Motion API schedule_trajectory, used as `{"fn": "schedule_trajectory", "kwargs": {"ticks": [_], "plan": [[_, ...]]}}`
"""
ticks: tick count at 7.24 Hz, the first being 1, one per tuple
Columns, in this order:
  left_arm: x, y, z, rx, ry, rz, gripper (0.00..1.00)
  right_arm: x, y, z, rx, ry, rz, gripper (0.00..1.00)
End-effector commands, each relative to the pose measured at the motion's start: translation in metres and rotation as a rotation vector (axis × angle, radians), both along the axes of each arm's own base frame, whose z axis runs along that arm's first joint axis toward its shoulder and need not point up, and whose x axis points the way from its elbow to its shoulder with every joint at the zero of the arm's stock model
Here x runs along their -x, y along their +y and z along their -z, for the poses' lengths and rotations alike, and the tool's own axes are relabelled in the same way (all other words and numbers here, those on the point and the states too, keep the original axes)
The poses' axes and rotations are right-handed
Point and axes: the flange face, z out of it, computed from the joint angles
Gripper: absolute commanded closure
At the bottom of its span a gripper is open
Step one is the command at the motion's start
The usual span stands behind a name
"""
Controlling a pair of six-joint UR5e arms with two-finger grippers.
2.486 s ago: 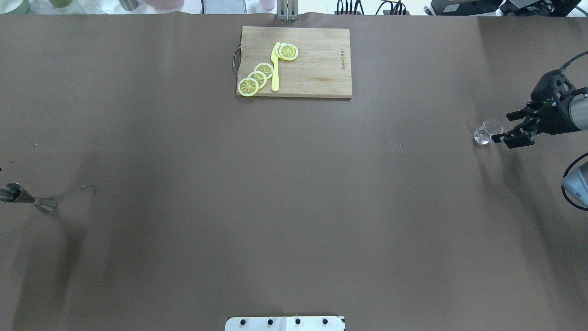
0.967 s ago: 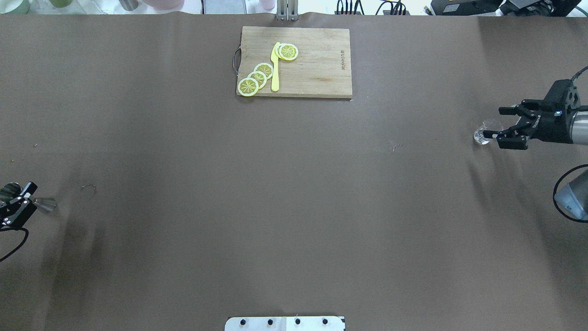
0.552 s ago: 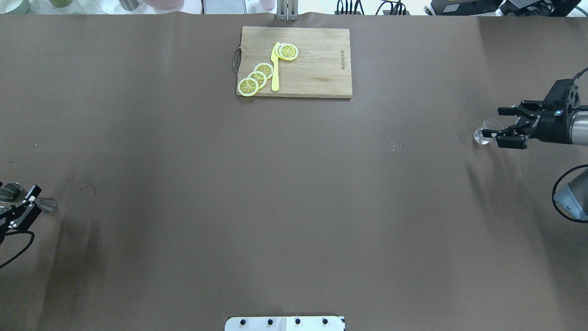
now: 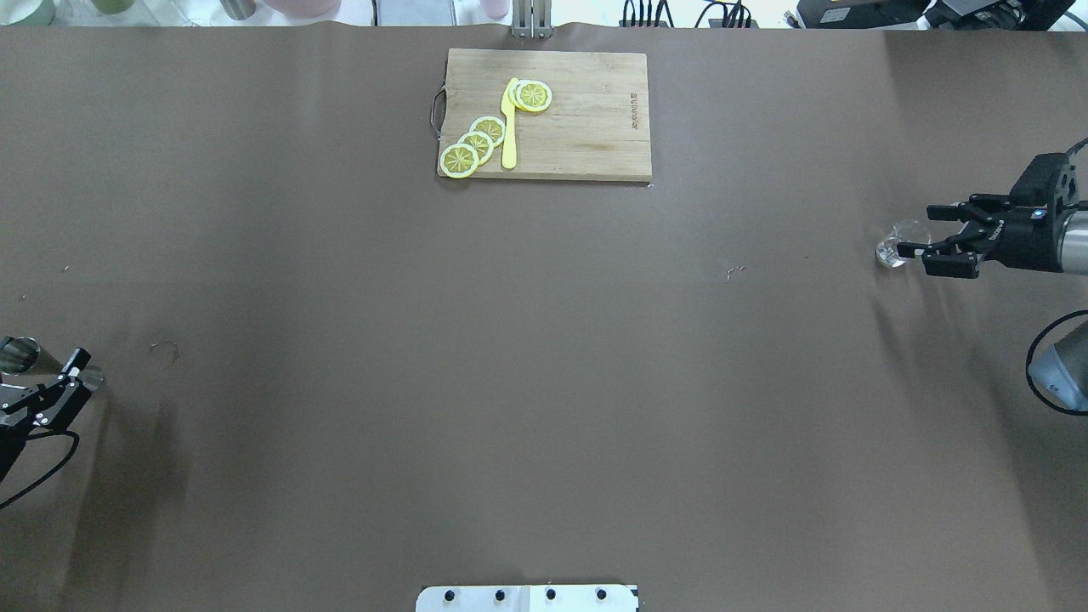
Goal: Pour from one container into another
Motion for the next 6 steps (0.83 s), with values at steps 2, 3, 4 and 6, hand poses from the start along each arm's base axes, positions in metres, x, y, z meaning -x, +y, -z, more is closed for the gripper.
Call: {"fn": "schedule_trajectory", "kwargs": {"ticks": [2, 3, 4, 6], "plan": [[-0.003, 0.004, -0.007, -0.002, 0.002, 0.02, 0.07, 0.002, -0.004, -0.002, 0.006, 0.005, -0.005, 0.1], [-0.009, 0.004, -0.01, -0.001, 0.003, 0.019, 0.08, 0.005, -0.006, 0.001, 0.001, 0.003, -0.003, 0.1], [-0.013, 0.005, -0.011, 0.002, 0.015, 0.015, 0.08, 0.012, -0.007, 0.003, -0.002, 0.002, 0.005, 0.11], [-0.017, 0.006, -0.016, 0.008, 0.028, 0.014, 0.08, 0.017, -0.004, -0.004, 0.006, 0.011, 0.016, 0.12]]}}
